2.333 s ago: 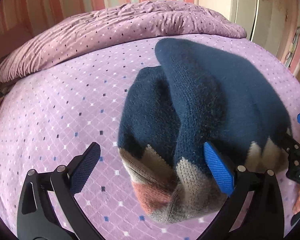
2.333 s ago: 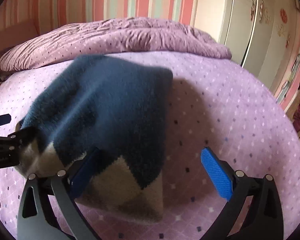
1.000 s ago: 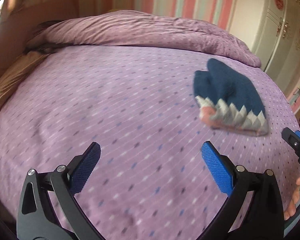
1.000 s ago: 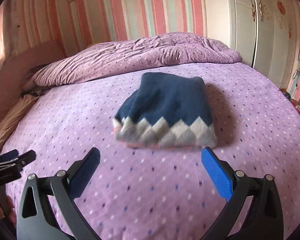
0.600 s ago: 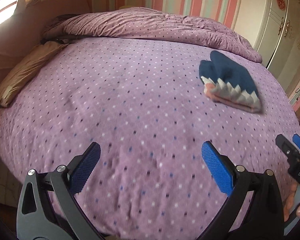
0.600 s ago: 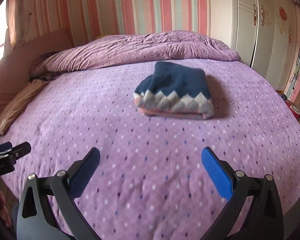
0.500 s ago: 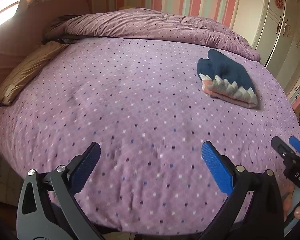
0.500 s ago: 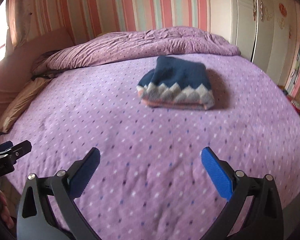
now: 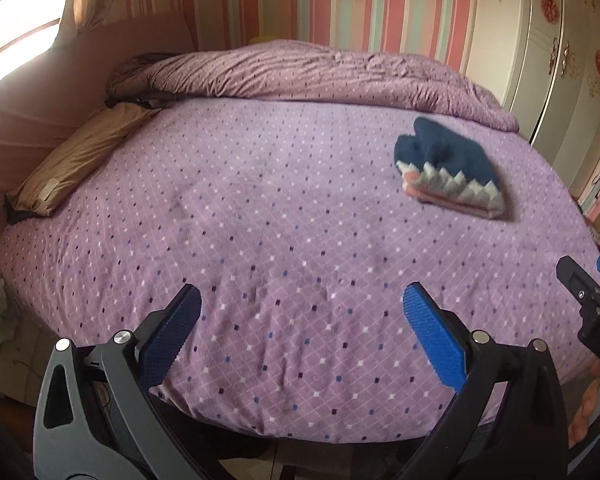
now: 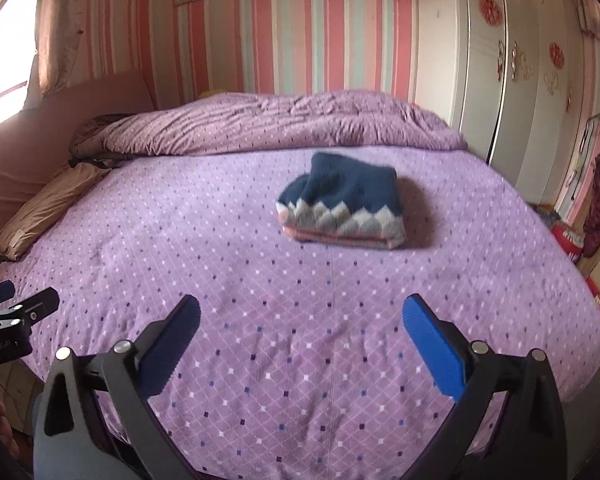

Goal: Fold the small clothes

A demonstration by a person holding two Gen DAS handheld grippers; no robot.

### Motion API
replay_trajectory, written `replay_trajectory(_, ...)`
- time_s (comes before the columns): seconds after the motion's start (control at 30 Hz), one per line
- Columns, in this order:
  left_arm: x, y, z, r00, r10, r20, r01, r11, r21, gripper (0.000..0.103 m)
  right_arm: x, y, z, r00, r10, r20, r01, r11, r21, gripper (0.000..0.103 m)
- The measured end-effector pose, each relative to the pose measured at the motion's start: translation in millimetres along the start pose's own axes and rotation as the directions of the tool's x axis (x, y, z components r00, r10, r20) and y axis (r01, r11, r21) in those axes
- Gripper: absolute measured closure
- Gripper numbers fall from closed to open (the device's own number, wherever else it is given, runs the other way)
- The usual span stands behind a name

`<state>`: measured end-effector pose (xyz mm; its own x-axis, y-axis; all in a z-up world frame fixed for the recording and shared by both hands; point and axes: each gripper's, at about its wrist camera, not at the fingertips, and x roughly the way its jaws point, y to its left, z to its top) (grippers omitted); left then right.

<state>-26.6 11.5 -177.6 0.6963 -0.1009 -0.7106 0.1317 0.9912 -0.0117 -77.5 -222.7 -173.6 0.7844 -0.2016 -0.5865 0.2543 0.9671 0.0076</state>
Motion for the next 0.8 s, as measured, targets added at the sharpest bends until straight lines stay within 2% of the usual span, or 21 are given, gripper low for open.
replay_trajectory(0.37, -24.8, -0.6, 37.2, 0.998, -0.035, 0.052, 0.037, 0.998, -0.043, 0.003, -26.3, 9.0, 35.9, 0.998, 0.004, 0.065, -0.004, 1.0, 0.01, 0.002)
replay_trajectory(0.47, -27.8, -0.7, 45.6, 0.998, -0.016, 0.06, 0.018, 0.999, -0.039, 0.003, -27.6, 10.0, 40.3, 0.997, -0.006, 0.076, 0.005, 1.0, 0.015, 0.002)
replay_trajectory(0.6, -25.9, -3.6, 52.2, 0.997, 0.046, 0.058, -0.046, 0.999, -0.012, 0.003, -25.7, 11.2, 43.4, 0.997, -0.008, 0.073, 0.006, 1.0, 0.021, 0.002)
replay_trajectory(0.73, -22.7, -3.9, 52.5, 0.998, 0.042, 0.043, -0.042, 0.999, -0.016, 0.003, -24.4, 11.6, 43.9, 0.998, -0.009, 0.069, 0.007, 1.0, 0.023, 0.002)
replay_trajectory(0.8, -21.7, -5.3, 52.4, 0.997, 0.064, 0.04, -0.064, 0.998, -0.008, 0.003, -24.4, 12.7, 44.2, 0.997, -0.015, 0.072, 0.014, 1.0, 0.019, 0.002)
